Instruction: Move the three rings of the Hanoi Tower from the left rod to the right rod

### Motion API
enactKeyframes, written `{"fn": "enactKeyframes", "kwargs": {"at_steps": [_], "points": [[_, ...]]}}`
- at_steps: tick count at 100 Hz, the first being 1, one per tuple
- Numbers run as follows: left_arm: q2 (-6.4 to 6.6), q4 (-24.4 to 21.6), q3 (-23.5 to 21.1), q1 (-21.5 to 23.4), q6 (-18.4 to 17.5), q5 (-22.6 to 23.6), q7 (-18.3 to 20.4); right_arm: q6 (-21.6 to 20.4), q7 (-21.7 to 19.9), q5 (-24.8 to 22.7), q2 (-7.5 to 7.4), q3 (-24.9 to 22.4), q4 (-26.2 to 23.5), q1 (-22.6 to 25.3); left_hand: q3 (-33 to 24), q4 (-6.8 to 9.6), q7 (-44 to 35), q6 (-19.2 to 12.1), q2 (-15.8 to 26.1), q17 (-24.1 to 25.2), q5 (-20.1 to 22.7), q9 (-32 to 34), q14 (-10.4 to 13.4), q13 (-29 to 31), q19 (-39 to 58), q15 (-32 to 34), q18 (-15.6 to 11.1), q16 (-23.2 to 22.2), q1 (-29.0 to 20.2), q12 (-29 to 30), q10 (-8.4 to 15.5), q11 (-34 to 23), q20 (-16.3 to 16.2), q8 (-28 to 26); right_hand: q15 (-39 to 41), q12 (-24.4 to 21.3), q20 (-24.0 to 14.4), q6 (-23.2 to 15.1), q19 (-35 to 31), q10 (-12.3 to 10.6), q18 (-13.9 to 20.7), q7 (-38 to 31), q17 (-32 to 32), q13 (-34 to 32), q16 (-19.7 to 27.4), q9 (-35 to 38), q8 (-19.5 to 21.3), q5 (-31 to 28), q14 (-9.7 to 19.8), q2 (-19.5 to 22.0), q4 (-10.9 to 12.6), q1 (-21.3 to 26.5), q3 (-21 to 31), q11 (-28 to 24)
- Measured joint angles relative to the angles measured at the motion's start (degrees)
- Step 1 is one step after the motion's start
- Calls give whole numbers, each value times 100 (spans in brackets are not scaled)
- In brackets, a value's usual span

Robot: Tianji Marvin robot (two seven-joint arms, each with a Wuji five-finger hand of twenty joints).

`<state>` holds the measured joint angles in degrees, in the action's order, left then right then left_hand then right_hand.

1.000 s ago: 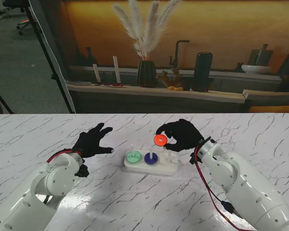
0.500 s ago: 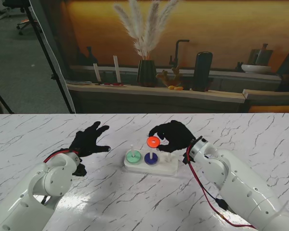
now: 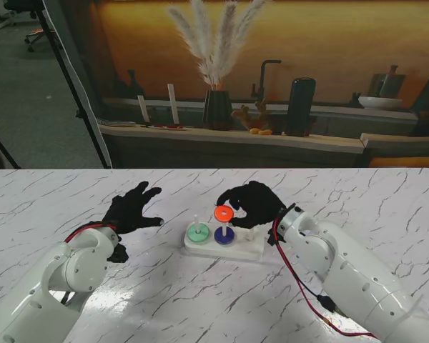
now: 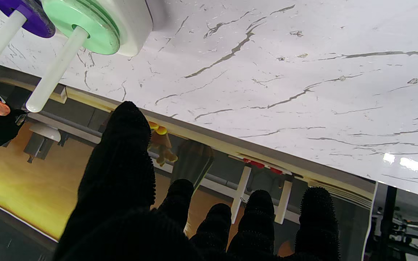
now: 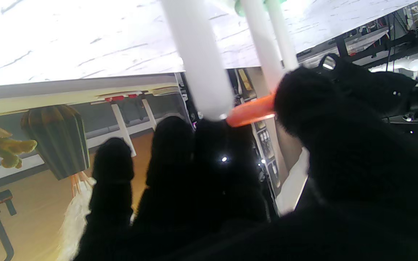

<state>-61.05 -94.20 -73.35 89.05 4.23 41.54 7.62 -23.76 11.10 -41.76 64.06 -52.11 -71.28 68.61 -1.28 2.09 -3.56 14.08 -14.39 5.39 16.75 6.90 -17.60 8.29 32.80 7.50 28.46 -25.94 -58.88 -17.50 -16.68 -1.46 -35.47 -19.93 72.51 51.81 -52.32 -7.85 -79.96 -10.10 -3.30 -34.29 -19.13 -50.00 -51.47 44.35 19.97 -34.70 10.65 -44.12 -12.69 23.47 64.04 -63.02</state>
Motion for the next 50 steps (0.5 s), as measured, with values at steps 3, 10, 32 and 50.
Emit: {"fn": "enactKeyframes", "kwargs": {"at_steps": [3, 10, 32, 50], "points": [[0, 0, 0, 0, 1, -2, 0, 0, -6, 1, 0, 5, 2, -2, 0, 0, 0, 0, 0, 0, 0, 0, 0, 0, 0, 0, 1, 0, 0, 0, 0, 0, 0, 0, 0, 0, 0, 0, 0, 0, 0, 0, 0, 0, 0, 0, -3, 0, 0, 0, 0, 0, 0, 0], [0, 0, 0, 1, 2, -4, 0, -3, -15, 1, 0, 13, 4, -6, 0, 0, 0, 0, 0, 0, 0, 0, 0, 0, 0, 0, 1, 0, 0, 0, 0, 0, 1, 0, 0, 0, 0, 0, 0, 0, 0, 0, 0, -1, 0, 0, -5, 0, 1, 0, 0, 0, 0, 0], [0, 5, 4, -2, -2, -7, -15, -20, -58, 2, -2, 16, 5, -7, 0, 0, 0, 0, 0, 0, 0, 0, 0, 0, 0, 0, 1, 0, 0, 0, 0, 0, 2, 0, 0, 0, 0, 0, 0, -3, 0, 0, -1, -1, 1, 47, -7, -1, 1, 0, 0, 0, 1, 0], [0, 9, 13, -6, 2, -28, 0, -21, -77, -1, -6, 5, 5, 2, 0, 0, 0, 0, 0, 0, 0, 0, 0, 0, 0, 0, 1, 0, 0, 0, 0, 0, 4, 0, 0, 0, 0, 0, 0, -4, 0, -2, -1, -2, 1, 47, -7, -1, 1, 0, 0, 0, 1, 0]]}}
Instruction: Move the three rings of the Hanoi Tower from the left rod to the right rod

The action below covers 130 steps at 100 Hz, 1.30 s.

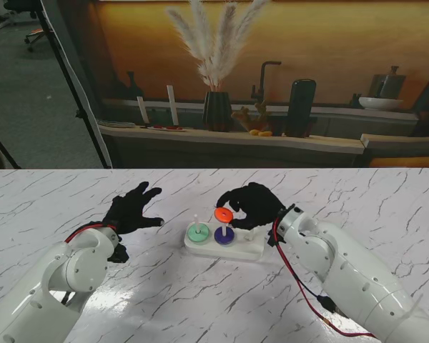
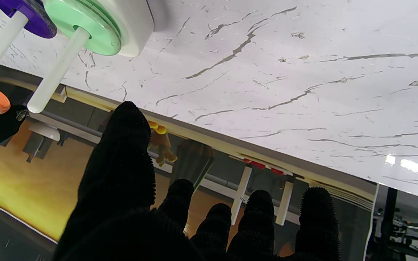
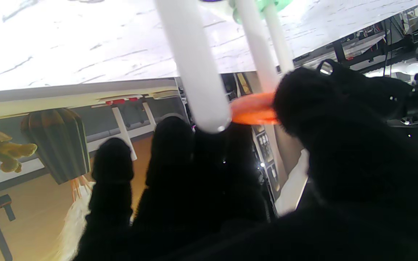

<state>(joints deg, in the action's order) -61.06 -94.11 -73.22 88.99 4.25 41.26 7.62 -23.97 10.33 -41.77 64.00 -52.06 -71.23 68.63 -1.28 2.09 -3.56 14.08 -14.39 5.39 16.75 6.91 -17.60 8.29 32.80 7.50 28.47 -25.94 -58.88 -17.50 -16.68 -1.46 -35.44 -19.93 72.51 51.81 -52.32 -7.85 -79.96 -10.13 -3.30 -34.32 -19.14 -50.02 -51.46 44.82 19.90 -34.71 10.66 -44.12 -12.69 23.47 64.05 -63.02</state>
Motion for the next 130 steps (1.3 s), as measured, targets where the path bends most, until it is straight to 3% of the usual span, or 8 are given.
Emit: {"fn": "enactKeyframes", "kwargs": {"at_steps": [130], "points": [[-9, 15, -23, 14, 3, -27, -59, -96, -149, -161, -48, 28, -85, -43, 0, 0, 0, 0, 0, 0, 0, 0, 0, 0, -6, 0, 4, 0, 0, 0, 0, 0, 46, 0, 0, 0, 0, 0, 0, -8, 0, -65, -6, 0, 0, 2, -81, -2, 0, -51, 0, 68, 2, 0]]}}
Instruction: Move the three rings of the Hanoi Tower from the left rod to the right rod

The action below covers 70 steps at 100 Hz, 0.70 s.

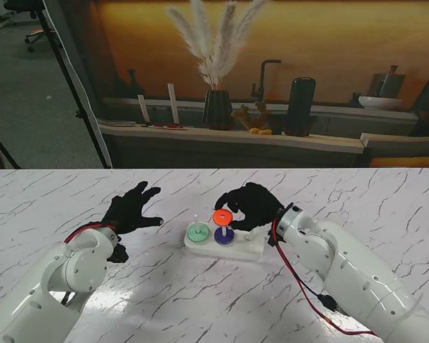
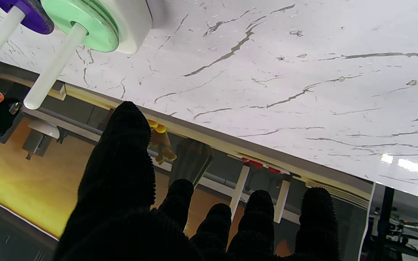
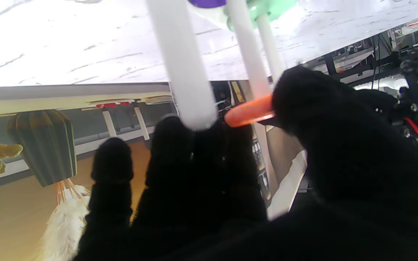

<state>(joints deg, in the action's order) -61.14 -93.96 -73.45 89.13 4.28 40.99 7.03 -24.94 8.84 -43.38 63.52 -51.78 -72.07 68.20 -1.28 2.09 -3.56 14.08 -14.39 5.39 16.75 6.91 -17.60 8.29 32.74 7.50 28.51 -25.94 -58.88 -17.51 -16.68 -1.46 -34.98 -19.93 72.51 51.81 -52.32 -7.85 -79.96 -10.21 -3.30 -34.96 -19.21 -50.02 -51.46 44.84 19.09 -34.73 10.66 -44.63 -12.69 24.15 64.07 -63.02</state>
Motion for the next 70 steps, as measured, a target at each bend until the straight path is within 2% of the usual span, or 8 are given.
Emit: {"fn": "enactKeyframes", "kwargs": {"at_steps": [32, 58, 70], "points": [[0, 26, 48, -34, 3, -24, 16, -16, -60, -32, -28, -69, 1, 57, 0, 0, 0, 0, 0, 0, 0, 0, 0, 0, 0, 0, 1, 0, 0, 0, 0, 0, 0, 0, 0, 0, 0, 0, 0, -3, 0, -1, 0, 0, 0, 0, -46, 0, 0, 0, 0, 0, 0, 0], [0, 27, 45, -37, 9, -23, 19, -4, -59, 7, -26, 128, 228, -82, 0, 0, 0, 0, 0, 0, 0, 0, 0, 0, -1, 0, 2, 0, 0, 0, 0, 0, 1, 0, -25, -15, 0, 0, 0, -3, 0, -1, 18, 9, 22, 0, -47, 0, 0, 0, 0, -1, 0, 20], [-1, 26, 38, -34, 10, -18, 15, -1, -37, -62, -26, 141, 252, -90, 0, 0, 0, 0, 0, 0, 0, 0, 0, 0, 0, 0, 2, 0, 0, 0, 0, 0, 1, 0, -383, -187, 20, -5, 141, -3, 0, -2, 157, 158, 215, -80, -47, 12, 0, 0, 0, -30, 40, 213]]}}
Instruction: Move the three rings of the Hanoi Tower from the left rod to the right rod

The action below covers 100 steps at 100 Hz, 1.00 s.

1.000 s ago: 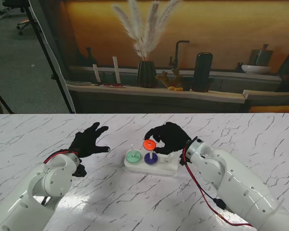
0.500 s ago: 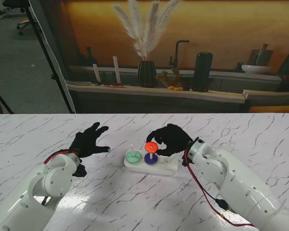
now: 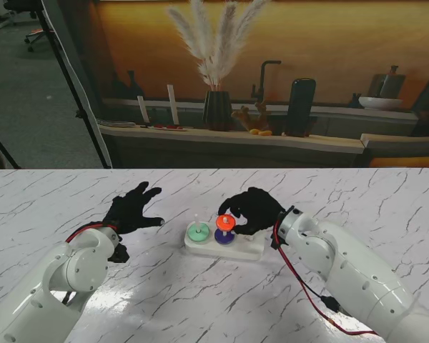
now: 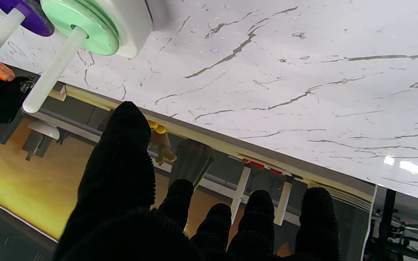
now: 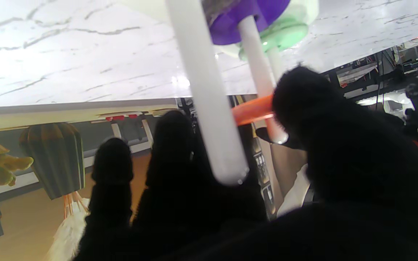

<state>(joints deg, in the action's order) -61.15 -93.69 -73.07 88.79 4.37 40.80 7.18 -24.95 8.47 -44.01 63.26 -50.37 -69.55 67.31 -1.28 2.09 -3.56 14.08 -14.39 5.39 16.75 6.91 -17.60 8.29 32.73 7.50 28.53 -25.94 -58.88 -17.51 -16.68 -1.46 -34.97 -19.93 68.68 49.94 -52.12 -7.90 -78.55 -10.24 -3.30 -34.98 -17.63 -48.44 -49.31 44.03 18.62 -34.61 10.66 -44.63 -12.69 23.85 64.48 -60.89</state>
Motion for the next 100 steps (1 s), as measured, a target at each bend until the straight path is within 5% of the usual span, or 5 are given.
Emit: {"fn": "enactKeyframes", "kwargs": {"at_steps": [16, 30, 71, 100], "points": [[0, -1, -6, 0, 0, 4, -5, 20, -94, -69, -18, -47, -49, 35, 0, 0, 0, 0, 0, 0, 0, 0, 0, 0, 0, 0, 0, 0, 0, 0, 0, 0, 0, 0, -906, -440, 278, -71, 558, 103, 0, 14, 414, 375, 387, -411, 91, 171, -148, 72, 382, -354, 96, 573], [0, -1, -6, 0, -1, 6, -7, 26, -188, -110, -57, -129, -126, 95, 0, 0, 0, 0, 0, 0, 0, 0, 0, 0, -1, 0, 0, 0, 0, 0, 0, 0, 0, 0, -1798, -873, 576, -72, 1076, 280, 0, 122, 745, 665, 813, -662, 150, 389, -350, -44, 381, -617, 28, 1091], [0, -1, 3, -1, -3, 6, -2, 74, -364, -118, -106, -369, -327, 268, 0, 0, 0, 0, 0, 0, 0, 0, 0, 0, -1, 0, 1, 0, 0, 0, 0, 0, 0, 0, -2267, -1079, 697, -142, 1280, 447, 0, 425, 919, 858, 924, -860, 216, 549, -480, -116, 381, -946, -270, 1381], [30, 4, 141, -72, -93, 16, 136, 380, -257, -113, -96, -846, -680, 635, 0, 0, 0, 0, 0, 0, 0, 0, 0, 0, -1, 0, 4, 0, 0, 0, 0, 0, 1, 0, -2910, -1463, 827, -144, 1530, 624, 0, 507, 1033, 920, 1341, -921, 353, 695, -635, 546, 384, -1007, -595, 1865]]}}
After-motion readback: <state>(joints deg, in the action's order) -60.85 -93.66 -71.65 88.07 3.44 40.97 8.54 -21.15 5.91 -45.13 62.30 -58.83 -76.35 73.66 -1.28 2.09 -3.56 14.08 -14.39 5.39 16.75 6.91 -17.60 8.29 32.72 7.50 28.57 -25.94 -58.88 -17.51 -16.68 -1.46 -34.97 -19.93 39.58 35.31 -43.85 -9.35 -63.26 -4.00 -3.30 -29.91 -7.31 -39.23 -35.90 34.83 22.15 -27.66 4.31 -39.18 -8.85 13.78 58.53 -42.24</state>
